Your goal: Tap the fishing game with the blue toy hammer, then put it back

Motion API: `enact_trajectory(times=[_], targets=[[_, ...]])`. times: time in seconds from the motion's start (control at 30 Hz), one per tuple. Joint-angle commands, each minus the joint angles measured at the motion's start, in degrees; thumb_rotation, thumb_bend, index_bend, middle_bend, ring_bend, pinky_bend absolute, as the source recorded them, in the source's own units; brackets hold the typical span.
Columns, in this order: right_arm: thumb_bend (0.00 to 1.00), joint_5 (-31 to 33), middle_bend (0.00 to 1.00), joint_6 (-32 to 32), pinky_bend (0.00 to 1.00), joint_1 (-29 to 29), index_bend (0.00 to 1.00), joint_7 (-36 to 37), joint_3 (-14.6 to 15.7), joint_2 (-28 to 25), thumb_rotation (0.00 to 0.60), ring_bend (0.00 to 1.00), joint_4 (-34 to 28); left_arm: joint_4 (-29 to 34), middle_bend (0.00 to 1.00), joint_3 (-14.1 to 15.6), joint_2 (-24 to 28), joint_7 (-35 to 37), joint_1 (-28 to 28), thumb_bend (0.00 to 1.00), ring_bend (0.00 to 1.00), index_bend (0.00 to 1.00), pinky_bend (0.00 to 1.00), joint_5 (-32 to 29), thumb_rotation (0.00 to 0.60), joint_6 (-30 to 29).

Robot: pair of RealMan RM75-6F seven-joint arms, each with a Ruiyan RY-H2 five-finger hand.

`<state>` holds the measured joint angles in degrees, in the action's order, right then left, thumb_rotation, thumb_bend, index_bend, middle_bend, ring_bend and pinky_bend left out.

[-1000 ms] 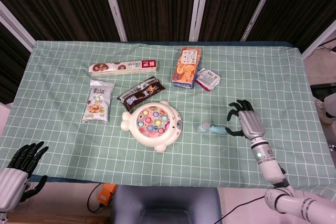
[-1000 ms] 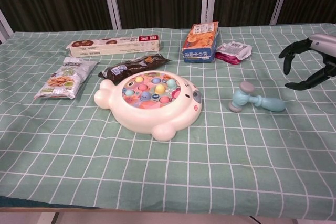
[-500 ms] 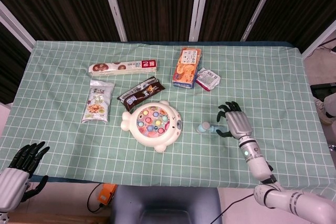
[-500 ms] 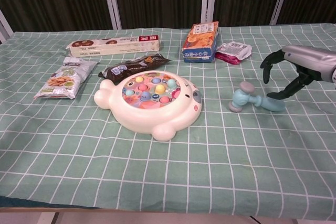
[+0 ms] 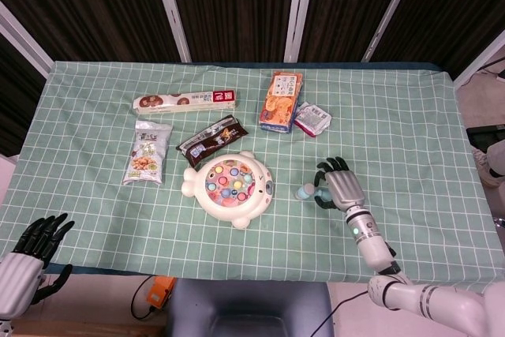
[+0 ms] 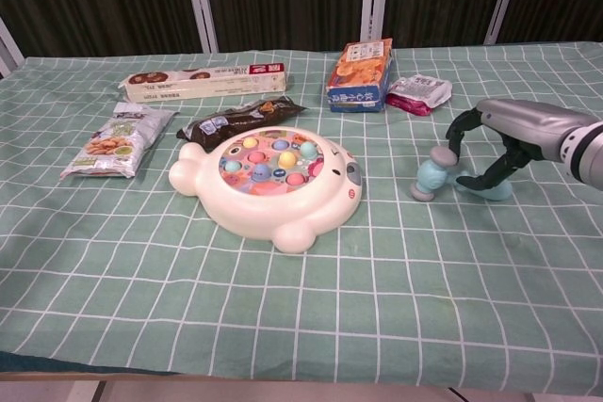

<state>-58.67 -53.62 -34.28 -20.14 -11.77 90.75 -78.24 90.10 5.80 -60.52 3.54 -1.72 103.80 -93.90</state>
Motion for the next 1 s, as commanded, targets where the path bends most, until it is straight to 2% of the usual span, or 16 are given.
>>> enact_trajectory(times=[0.03,1.0], targets=[[0.46,0.2,0.31,0.0,0.00,-0.1,0.62,0.0,0.1,0.1,0.600,0.13,0.1,-0.1,0.01,0.0,0.0,0.1,0.0,0.39,0.02,0.00,0.09,0.0,0.600,-0.1],[0.49,2.1,0.31,0.0,0.00,-1.7,0.64,-0.5,1.0,1.1,0.600,0.13,1.2,-0.2,0.01,0.1,0.0,0.1,0.1,0.39,0.02,0.00,0.09,0.2,0.600,-0.3]])
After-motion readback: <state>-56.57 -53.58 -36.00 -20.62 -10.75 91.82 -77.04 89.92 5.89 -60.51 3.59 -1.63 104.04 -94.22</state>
